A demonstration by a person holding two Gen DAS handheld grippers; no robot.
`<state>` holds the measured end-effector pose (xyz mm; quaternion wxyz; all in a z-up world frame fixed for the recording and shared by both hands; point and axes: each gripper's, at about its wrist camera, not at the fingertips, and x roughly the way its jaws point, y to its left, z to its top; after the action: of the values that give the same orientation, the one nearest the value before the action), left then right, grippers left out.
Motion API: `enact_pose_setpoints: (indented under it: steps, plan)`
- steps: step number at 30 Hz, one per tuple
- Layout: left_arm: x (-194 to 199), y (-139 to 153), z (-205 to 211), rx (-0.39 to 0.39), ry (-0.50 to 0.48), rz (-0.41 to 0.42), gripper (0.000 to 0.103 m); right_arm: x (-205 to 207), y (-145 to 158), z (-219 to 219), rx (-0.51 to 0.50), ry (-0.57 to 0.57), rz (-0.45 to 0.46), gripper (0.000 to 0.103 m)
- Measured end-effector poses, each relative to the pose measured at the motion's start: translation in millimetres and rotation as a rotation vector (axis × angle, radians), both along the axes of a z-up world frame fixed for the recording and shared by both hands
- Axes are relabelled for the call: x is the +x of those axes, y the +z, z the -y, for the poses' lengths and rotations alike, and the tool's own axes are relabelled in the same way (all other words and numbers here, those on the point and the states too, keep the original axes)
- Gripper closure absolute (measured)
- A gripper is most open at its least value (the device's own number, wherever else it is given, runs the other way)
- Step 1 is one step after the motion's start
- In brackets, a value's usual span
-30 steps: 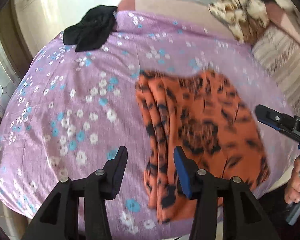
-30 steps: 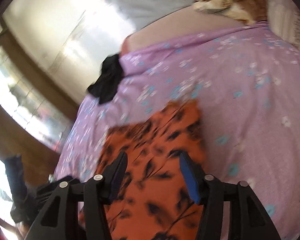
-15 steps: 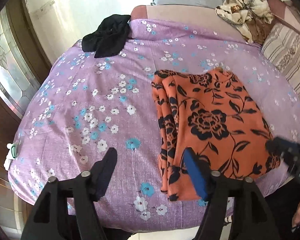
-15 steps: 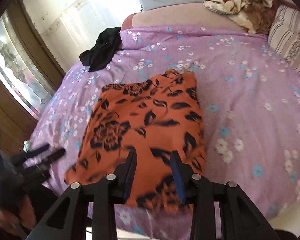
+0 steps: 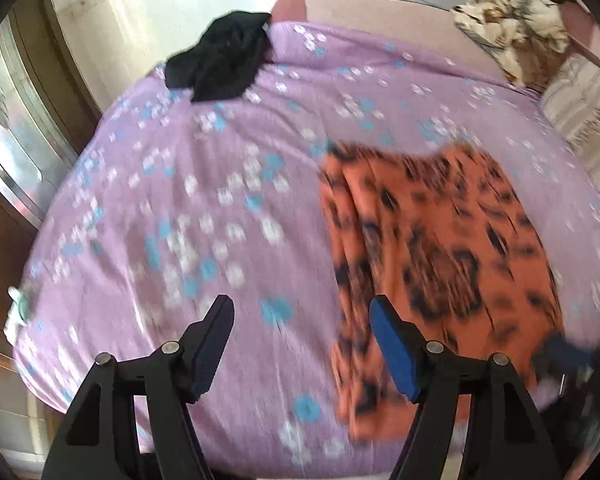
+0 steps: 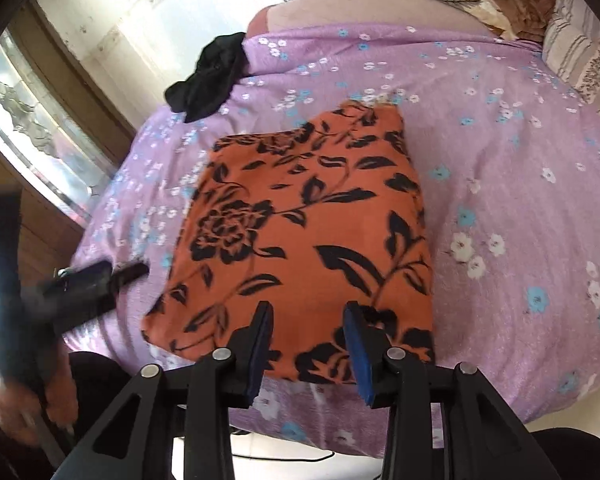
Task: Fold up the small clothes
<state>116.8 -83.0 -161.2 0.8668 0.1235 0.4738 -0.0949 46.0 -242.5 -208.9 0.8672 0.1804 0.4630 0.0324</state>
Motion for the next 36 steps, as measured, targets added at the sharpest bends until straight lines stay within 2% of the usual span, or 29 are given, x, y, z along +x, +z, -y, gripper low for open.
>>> enact_pose_setpoints:
  steps: [3,5,8,11,14,17,20,22,26,29,34,36]
  plan:
    - [31.4,-9.3,22.8,0.047,0.014,0.001,0.031,4.6,-14.0,-8.6,0.015,0.029,-0.014,0.063]
    - [48.2,-25.3,33.8,0.074,0.007,-0.018,0.031,7.2,-24.5,-12.3,0.003,0.032,-0.016,0.063]
    - [63.5,-59.8,49.2,0.173,0.026,-0.051,0.031,5.9,-26.7,-12.8,0.003,0.044,-0.004,0.062]
    - [67.0,-74.0,42.2,0.152,0.066,-0.074,0.03,3.7,-29.4,-9.0,0.029,0.052,0.008,0.062]
    - [54.3,-58.8,34.4,0.142,0.055,-0.051,0.031,0.3,-22.8,-4.8,0.042,0.056,0.012,0.062]
    - [24.3,-33.6,21.6,0.117,0.05,0.018,0.03,-4.9,-12.5,5.1,0.064,0.024,0.032,0.048]
    - [-10.4,-11.2,4.0,0.078,0.057,0.083,0.021,-16.4,6.5,16.2,0.053,-0.046,0.102,0.044]
    - [-28.5,0.8,-2.3,0.082,0.061,0.127,0.02,-26.0,19.9,21.4,0.035,-0.076,0.149,0.04]
    - [-64.2,22.7,-7.7,0.108,0.063,0.221,0.017,-39.6,37.0,21.4,-0.041,-0.113,0.189,0.04]
    - [-88.9,43.6,-14.6,0.078,0.063,0.285,0.016,-50.5,50.9,21.8,-0.067,-0.139,0.224,0.04]
    - [-119.5,78.6,-20.7,0.028,0.071,0.368,0.008,-70.3,80.4,14.7,-0.123,-0.156,0.301,0.038]
    - [-127.8,88.4,-21.8,0.002,0.068,0.38,0.007,-78.7,93.3,10.0,-0.143,-0.159,0.335,0.037]
